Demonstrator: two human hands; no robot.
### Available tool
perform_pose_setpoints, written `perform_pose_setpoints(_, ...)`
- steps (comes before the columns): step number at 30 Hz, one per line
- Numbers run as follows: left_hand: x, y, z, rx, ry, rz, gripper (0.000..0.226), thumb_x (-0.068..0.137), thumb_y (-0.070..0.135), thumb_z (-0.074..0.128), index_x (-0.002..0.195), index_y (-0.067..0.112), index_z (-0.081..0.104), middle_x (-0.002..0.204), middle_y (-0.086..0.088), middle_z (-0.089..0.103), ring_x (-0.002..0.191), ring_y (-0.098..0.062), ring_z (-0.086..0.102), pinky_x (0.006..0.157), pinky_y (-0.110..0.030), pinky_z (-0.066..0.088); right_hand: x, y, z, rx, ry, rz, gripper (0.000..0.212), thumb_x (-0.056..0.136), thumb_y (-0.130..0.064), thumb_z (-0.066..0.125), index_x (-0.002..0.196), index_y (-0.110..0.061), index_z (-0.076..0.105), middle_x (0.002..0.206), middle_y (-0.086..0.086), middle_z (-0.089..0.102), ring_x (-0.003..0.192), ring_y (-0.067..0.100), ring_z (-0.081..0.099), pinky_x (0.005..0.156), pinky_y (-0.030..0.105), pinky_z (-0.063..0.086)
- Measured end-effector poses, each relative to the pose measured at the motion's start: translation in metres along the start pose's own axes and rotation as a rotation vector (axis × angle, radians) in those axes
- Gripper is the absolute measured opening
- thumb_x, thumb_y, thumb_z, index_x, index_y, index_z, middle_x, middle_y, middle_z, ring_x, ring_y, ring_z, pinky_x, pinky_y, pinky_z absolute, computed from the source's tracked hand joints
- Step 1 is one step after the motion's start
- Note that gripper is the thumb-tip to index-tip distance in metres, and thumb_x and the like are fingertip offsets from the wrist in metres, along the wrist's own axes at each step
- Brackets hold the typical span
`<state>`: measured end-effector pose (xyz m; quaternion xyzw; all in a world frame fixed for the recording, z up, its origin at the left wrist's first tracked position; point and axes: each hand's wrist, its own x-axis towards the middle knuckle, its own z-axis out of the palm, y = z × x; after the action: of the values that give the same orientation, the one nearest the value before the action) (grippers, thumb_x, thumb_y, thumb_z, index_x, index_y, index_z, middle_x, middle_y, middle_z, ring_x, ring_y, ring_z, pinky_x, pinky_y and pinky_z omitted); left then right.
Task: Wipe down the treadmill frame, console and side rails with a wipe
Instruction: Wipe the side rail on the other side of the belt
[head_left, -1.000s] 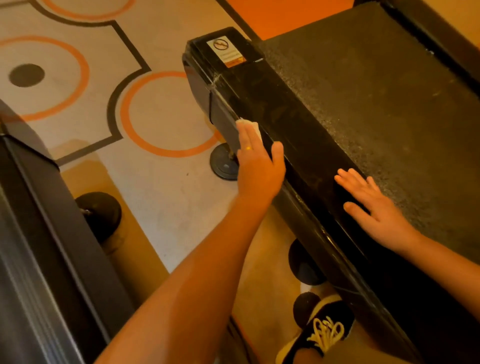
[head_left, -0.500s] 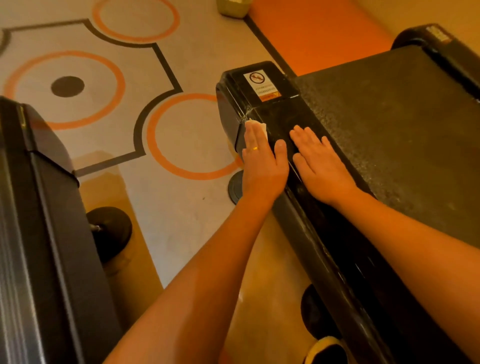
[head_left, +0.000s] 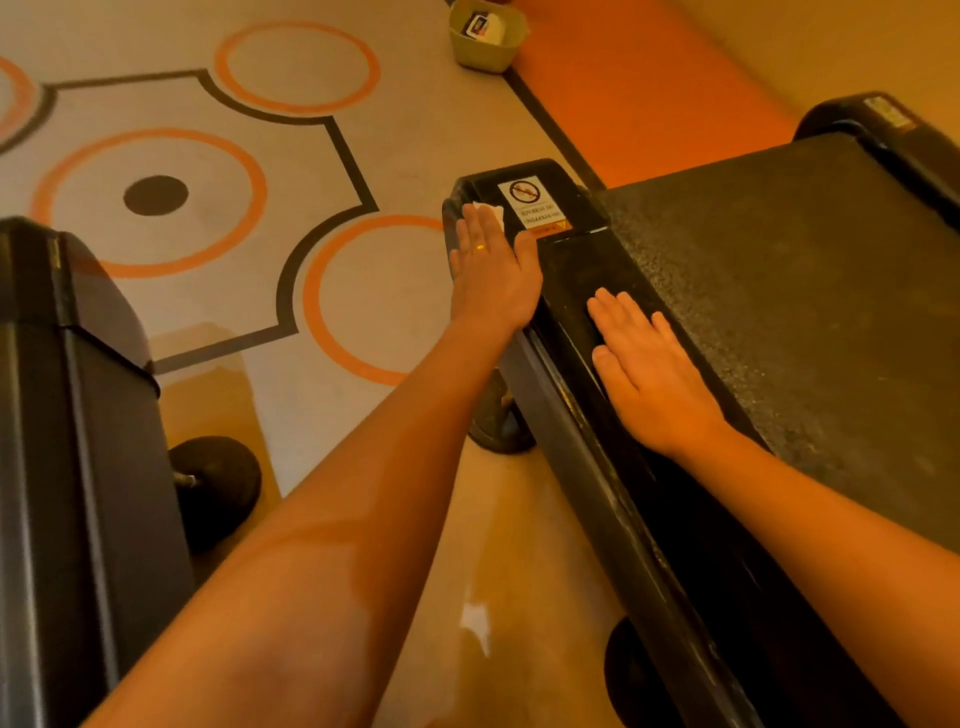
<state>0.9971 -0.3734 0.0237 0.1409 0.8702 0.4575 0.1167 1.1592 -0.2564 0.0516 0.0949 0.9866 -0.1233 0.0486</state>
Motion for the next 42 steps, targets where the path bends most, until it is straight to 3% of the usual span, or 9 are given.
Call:
perform_pose_setpoints(5, 0.038, -0.006, -0.01, 0.007, 0.013, -0.031, 0.065, 0.109, 0.04, 0.022, 0.159, 0.005, -0.001, 0.168, -0.013, -0.006, 0.155, -0.027, -0.006, 0.126, -0.044, 0.0, 0.001, 0.003, 0.003, -0.01, 0.01, -0.003, 0.054, 0.108, -0.035, 0.021, 0.16, -0.026, 0.01, 0.166, -0.011, 0.003, 0.152, 0.004, -0.006, 0.123, 0.031, -0.006)
perform_pose_setpoints(8, 0.057, -0.005, -0.019, -0.04, 0.019, -0.056, 0.063, 0.109, 0.038, 0.022, 0.16, 0.006, 0.007, 0.168, -0.015, 0.006, 0.154, -0.031, 0.006, 0.125, -0.049, 0.011, 0.001, 0.006, 0.004, -0.01, 0.018, -0.009, 0.054, 0.108, -0.036, 0.021, 0.16, -0.027, 0.009, 0.166, -0.011, 0.003, 0.152, 0.004, -0.006, 0.122, 0.031, -0.006)
perform_pose_setpoints(12, 0.052, -0.008, -0.019, -0.064, -0.028, -0.034, 0.062, 0.109, 0.035, 0.021, 0.16, 0.005, 0.002, 0.168, -0.012, -0.001, 0.155, -0.027, -0.004, 0.126, -0.045, 0.004, 0.001, 0.005, 0.004, -0.011, 0.01, -0.006, 0.053, 0.109, -0.036, 0.021, 0.16, -0.026, 0.01, 0.166, -0.011, 0.003, 0.152, 0.005, -0.005, 0.121, 0.029, -0.008)
perform_pose_setpoints(20, -0.001, -0.026, -0.002, -0.102, -0.073, 0.143, 0.063, 0.109, 0.035, 0.025, 0.161, 0.01, 0.0, 0.168, -0.011, -0.007, 0.155, -0.025, -0.007, 0.126, -0.05, 0.007, 0.001, 0.001, 0.0, 0.006, 0.0, 0.009, 0.053, 0.109, -0.033, 0.023, 0.16, -0.026, 0.011, 0.166, -0.01, 0.004, 0.152, 0.005, -0.004, 0.124, 0.033, -0.005)
perform_pose_setpoints(27, -0.067, -0.013, 0.027, -0.229, -0.076, 0.096, 0.066, 0.11, 0.03, 0.029, 0.159, 0.015, -0.012, 0.167, -0.001, -0.017, 0.154, -0.014, -0.014, 0.126, -0.035, 0.001, 0.002, 0.0, 0.001, 0.0, 0.004, 0.023, 0.053, 0.108, -0.034, 0.024, 0.16, -0.025, 0.012, 0.167, -0.008, 0.005, 0.152, 0.007, -0.004, 0.125, 0.036, -0.003)
perform_pose_setpoints(32, -0.098, -0.007, 0.046, -0.285, -0.045, 0.056, 0.067, 0.109, 0.027, 0.034, 0.159, 0.016, -0.01, 0.168, 0.001, -0.015, 0.153, -0.01, -0.011, 0.122, -0.025, -0.001, 0.001, 0.001, 0.002, 0.001, 0.015, 0.013, 0.054, 0.108, -0.034, 0.024, 0.16, -0.024, 0.012, 0.167, -0.008, 0.005, 0.153, 0.008, -0.003, 0.125, 0.037, -0.002)
perform_pose_setpoints(37, -0.139, -0.007, 0.055, -0.318, -0.02, 0.052, 0.063, 0.109, 0.027, 0.034, 0.161, 0.021, -0.001, 0.169, 0.005, 0.0, 0.152, -0.006, 0.007, 0.125, -0.037, 0.019, 0.0, 0.001, 0.001, 0.02, 0.022, -0.007, 0.054, 0.107, -0.032, 0.025, 0.159, -0.022, 0.014, 0.167, -0.005, 0.007, 0.153, 0.01, -0.002, 0.125, 0.038, -0.002)
perform_pose_setpoints(42, -0.156, 0.006, 0.06, -0.394, 0.17, -0.096, 0.055, 0.106, 0.031, 0.047, 0.157, 0.022, 0.028, 0.156, -0.004, 0.043, 0.14, -0.017, 0.045, 0.113, -0.039, 0.043, 0.0, 0.004, 0.005, -0.036, 0.043, -0.032, 0.054, 0.107, -0.03, 0.025, 0.159, -0.016, 0.016, 0.167, 0.001, 0.011, 0.154, 0.017, 0.002, 0.125, 0.043, 0.003)
